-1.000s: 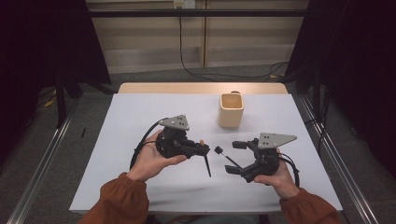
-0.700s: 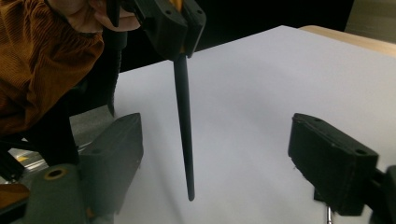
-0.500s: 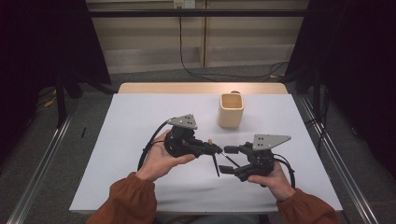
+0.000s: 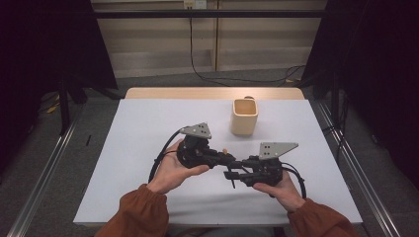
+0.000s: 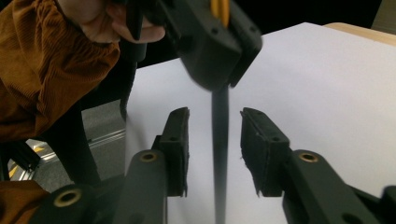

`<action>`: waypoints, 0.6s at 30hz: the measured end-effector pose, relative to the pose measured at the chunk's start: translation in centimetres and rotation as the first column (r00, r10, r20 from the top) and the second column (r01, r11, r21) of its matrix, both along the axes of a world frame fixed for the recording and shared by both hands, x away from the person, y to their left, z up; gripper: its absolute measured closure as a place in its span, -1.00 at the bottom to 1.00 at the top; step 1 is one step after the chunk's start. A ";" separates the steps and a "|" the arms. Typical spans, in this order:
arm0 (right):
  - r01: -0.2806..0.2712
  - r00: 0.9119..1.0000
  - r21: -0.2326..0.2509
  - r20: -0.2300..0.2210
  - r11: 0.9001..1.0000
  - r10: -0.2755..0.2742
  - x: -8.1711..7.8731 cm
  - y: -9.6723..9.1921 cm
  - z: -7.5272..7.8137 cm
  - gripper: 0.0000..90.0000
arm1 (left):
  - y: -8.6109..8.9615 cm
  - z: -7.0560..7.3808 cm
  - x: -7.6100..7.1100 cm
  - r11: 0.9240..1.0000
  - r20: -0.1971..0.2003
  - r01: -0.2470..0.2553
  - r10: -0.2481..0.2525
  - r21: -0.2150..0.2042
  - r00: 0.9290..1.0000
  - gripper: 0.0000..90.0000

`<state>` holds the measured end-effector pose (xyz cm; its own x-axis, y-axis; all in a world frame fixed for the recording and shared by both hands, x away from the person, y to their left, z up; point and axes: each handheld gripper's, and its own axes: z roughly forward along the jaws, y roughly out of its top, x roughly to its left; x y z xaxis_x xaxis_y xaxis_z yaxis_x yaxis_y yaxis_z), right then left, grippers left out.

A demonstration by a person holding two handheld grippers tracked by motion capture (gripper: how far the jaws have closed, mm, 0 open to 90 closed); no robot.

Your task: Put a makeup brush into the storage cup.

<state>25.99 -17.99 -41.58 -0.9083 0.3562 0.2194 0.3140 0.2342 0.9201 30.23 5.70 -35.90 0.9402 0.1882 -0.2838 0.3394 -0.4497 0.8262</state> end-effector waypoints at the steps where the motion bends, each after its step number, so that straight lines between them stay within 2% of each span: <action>1: 0.001 1.000 0.000 -0.001 1.000 -0.001 0.0 0.0 0.0 0.49 | 0.0 -0.1 0.0 1.000 -0.005 0.001 -0.001 -0.002 1.000 0.87; 6: 0.003 1.000 -0.011 -0.008 1.000 -0.003 0.1 -0.2 -0.2 0.63 | -0.1 -0.3 0.1 1.000 -0.010 -0.002 0.001 -0.014 1.000 0.87; 10: 0.002 1.000 -0.014 -0.012 1.000 -0.002 0.1 -0.2 -0.2 0.83 | -0.3 -0.5 0.0 1.000 -0.009 0.001 -0.001 -0.017 1.000 0.87; 18: 0.009 1.000 -0.018 -0.007 1.000 -0.009 0.1 -0.2 -0.4 0.85 | -0.3 -0.8 0.1 0.999 -0.007 -0.003 0.002 -0.041 1.000 0.86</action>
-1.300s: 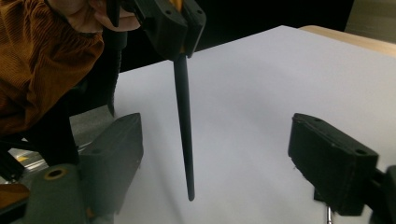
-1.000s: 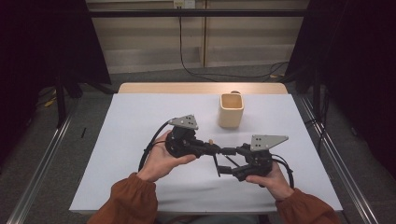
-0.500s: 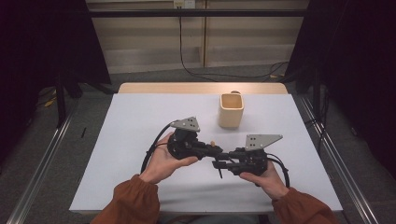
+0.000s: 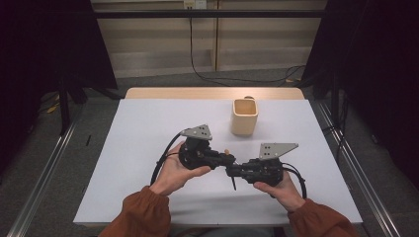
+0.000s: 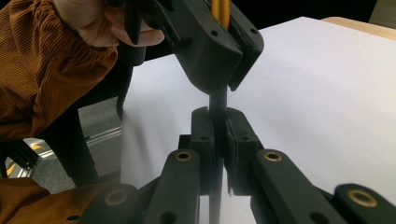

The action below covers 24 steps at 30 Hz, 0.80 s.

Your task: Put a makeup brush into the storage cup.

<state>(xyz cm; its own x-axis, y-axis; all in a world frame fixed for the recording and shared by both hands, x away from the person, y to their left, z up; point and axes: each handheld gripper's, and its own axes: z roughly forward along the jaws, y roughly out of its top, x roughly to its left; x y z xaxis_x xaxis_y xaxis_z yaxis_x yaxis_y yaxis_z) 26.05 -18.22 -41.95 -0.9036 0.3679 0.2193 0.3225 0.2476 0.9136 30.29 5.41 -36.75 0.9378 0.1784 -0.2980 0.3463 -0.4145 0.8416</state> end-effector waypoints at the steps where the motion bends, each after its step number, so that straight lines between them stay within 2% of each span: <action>1: 0.003 1.000 0.001 0.001 1.000 -0.003 0.0 0.0 0.0 0.85 | 0.0 0.0 0.0 1.000 0.002 0.000 0.000 -0.004 1.000 0.86; 9: 0.015 1.000 0.000 0.005 1.000 -0.015 0.0 -0.1 0.0 0.86 | 0.3 -0.5 0.0 0.999 0.019 -0.012 0.013 -0.037 1.000 0.82; 18: 0.025 1.000 0.001 0.016 1.000 -0.025 0.0 -0.2 0.0 0.86 | 0.8 -0.3 -0.4 0.998 0.082 -0.051 0.054 -0.047 0.995 0.07; 22: 0.035 0.999 0.005 0.027 0.999 -0.035 0.0 -0.3 0.1 0.86 | 1.0 -0.4 -0.4 0.996 0.086 -0.068 0.073 -0.056 0.994 -0.17; 24: 0.037 0.999 0.006 0.030 0.999 -0.037 0.0 -0.3 0.1 0.86 | 1.0 -0.6 -0.3 0.993 0.073 -0.090 0.096 -0.075 0.993 -0.41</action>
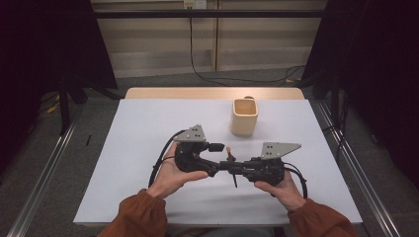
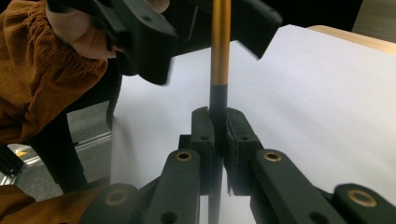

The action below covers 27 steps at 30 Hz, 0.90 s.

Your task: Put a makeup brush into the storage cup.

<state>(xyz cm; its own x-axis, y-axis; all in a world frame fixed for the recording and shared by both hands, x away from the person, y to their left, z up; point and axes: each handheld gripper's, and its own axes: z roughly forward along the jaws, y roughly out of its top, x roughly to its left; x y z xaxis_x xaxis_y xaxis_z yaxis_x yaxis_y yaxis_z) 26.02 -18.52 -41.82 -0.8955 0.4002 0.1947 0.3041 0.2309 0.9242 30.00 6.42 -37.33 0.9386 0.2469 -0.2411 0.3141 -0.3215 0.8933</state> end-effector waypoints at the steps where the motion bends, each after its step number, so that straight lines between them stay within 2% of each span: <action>1: 0.001 1.000 0.000 0.002 1.000 -0.001 0.0 0.0 0.0 0.86 | 0.0 -0.1 0.1 1.000 0.001 0.001 -0.001 -0.004 1.000 -0.44; 5: 0.006 1.000 0.001 0.006 1.000 -0.006 0.0 -0.1 0.0 0.86 | 0.1 -0.1 0.0 1.000 0.028 -0.026 0.026 -0.016 0.999 -0.68; 10: 0.013 1.000 0.003 0.009 1.000 -0.013 0.0 -0.2 0.1 0.86 | 0.5 -0.2 0.0 0.998 0.054 -0.053 0.055 -0.034 0.997 -0.85; 16: 0.023 1.000 0.007 0.009 1.000 -0.023 0.0 -0.3 0.1 0.86 | 1.5 -0.4 -0.2 0.994 0.068 -0.093 0.096 -0.058 0.993 -0.93; 20: 0.029 1.000 0.011 0.010 1.000 -0.029 0.0 -0.4 0.1 0.86 | 2.4 -0.6 -0.2 0.991 0.072 -0.125 0.129 -0.057 0.989 -0.94; 24: 0.035 0.999 0.009 0.011 0.999 -0.035 0.0 -0.5 0.2 0.86 | 3.3 -1.0 -0.3 0.991 0.067 -0.116 0.121 -0.068 0.990 -0.95; 27: 0.041 0.999 0.012 0.012 0.999 -0.042 0.1 -0.7 0.2 0.86 | 3.8 -1.2 -0.4 0.986 0.076 -0.156 0.160 -0.064 0.984 -0.95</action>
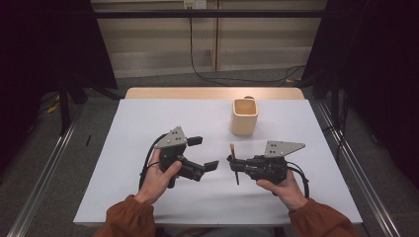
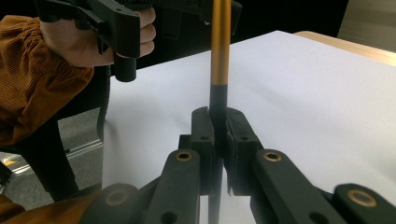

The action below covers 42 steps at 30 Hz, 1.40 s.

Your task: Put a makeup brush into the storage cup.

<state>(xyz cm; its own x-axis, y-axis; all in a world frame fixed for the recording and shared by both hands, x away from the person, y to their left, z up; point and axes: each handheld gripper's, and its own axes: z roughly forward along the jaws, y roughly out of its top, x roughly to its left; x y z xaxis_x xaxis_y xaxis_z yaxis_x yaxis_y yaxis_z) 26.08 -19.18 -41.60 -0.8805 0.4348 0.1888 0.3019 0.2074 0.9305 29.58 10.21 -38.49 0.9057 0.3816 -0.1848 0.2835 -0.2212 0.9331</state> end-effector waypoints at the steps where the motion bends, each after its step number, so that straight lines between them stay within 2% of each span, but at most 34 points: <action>1: 0.003 1.000 0.000 0.001 1.000 -0.003 0.0 0.0 0.0 0.86 | 0.2 0.0 -0.1 1.000 0.006 -0.020 0.020 0.007 1.000 -0.95; 4: 0.014 1.000 -0.001 0.003 1.000 -0.014 0.0 -0.3 0.1 0.86 | 1.0 -0.2 -0.2 0.999 0.020 -0.052 0.052 0.000 0.998 -0.95; 5: 0.018 1.000 0.000 0.002 1.000 -0.018 0.0 -0.3 0.1 0.86 | 1.3 -0.3 -0.2 0.998 0.039 -0.068 0.068 0.001 0.997 -0.95; 9: 0.037 0.999 -0.001 0.000 0.999 -0.037 0.1 -0.6 0.2 0.86 | 2.6 -0.6 -0.3 0.994 0.053 -0.113 0.113 -0.002 0.992 -0.96; 11: 0.042 0.999 0.003 -0.003 0.999 -0.042 0.2 -0.7 0.2 0.86 | 3.2 -0.8 -0.5 0.992 0.073 -0.129 0.128 0.004 0.989 -0.96; 12: 0.045 0.999 0.004 -0.002 0.999 -0.045 0.2 -0.7 0.2 0.86 | 3.6 -0.8 -0.6 0.991 0.071 -0.134 0.133 0.013 0.989 -0.96; 15: 0.056 0.998 0.010 -0.005 0.998 -0.056 0.3 -0.7 0.3 0.86 | 4.4 -1.1 -0.9 0.989 0.062 -0.150 0.149 0.003 0.987 -0.96; 19: 0.070 0.998 0.010 -0.006 0.997 -0.070 0.3 -0.8 0.3 0.86 | 5.6 -1.6 -1.2 0.983 0.062 -0.181 0.181 0.010 0.982 -0.96; 20: 0.072 0.997 0.010 -0.007 0.997 -0.072 0.4 -0.9 0.3 0.86 | 5.9 -1.7 -1.2 0.983 0.053 -0.186 0.186 -0.001 0.981 -0.96; 22: 0.076 0.997 0.011 -0.004 0.997 -0.076 0.4 -1.0 0.4 0.86 | 6.4 -1.9 -1.2 0.977 0.043 -0.213 0.212 0.019 0.976 -0.96; 24: 0.081 0.997 0.010 -0.004 0.997 -0.081 0.5 -1.1 0.4 0.86 | 7.1 -2.0 -1.3 0.975 0.014 -0.222 0.222 0.000 0.975 -0.95; 26: 0.084 0.996 0.011 -0.003 0.996 -0.084 0.5 -1.3 0.4 0.86 | 7.6 -2.2 -1.4 0.968 0.044 -0.250 0.249 0.016 0.967 -0.95; 27: 0.086 0.996 0.014 -0.002 0.996 -0.086 0.5 -1.4 0.5 0.86 | 7.9 -2.4 -1.5 0.967 0.042 -0.256 0.255 0.021 0.966 -0.95; 29: 0.093 0.996 0.013 -0.002 0.996 -0.093 0.6 -1.6 0.6 0.86 | 8.6 -2.6 -1.6 0.965 0.046 -0.263 0.262 0.022 0.964 -0.95; 31: 0.104 0.995 0.010 -0.001 0.995 -0.104 0.7 -1.8 0.6 0.86 | 9.2 -2.8 -2.0 0.958 0.055 -0.285 0.284 0.015 0.957 -0.95; 32: 0.107 0.994 0.009 -0.001 0.994 -0.107 0.7 -1.9 0.6 0.86 | 9.5 -2.9 -2.2 0.955 0.060 -0.298 0.298 -0.002 0.953 -0.94; 33: 0.112 0.994 0.009 -0.001 0.994 -0.112 0.8 -2.1 0.7 0.86 | 9.8 -3.0 -2.4 0.953 0.071 -0.302 0.301 0.005 0.951 -0.94; 34: 0.114 0.994 0.009 0.001 0.993 -0.114 0.8 -2.2 0.7 0.86 | 10.0 -3.1 -2.6 0.953 0.076 -0.303 0.300 0.021 0.951 -0.94; 37: 0.132 0.991 0.013 0.001 0.991 -0.132 1.0 -2.5 0.8 0.86 | 10.7 -3.4 -3.2 0.950 0.064 -0.311 0.309 0.021 0.949 -0.94; 38: 0.135 0.991 0.012 0.003 0.991 -0.135 1.1 -2.7 0.8 0.86 | 11.0 -3.5 -3.5 0.948 0.071 -0.318 0.316 0.019 0.946 -0.94; 42: 0.146 0.989 0.013 0.005 0.989 -0.146 1.3 -2.9 0.9 0.86 | 11.9 -3.9 -4.0 0.945 0.055 -0.325 0.322 0.035 0.945 -0.95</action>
<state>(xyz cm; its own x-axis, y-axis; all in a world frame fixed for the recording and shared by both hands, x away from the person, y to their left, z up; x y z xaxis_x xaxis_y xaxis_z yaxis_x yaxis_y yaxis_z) 27.36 -22.05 -40.65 -0.8091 0.5562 0.1899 0.3223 0.1497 0.9347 25.59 22.14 -42.35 0.7395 0.6622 -0.1211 0.3020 -0.1655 0.9388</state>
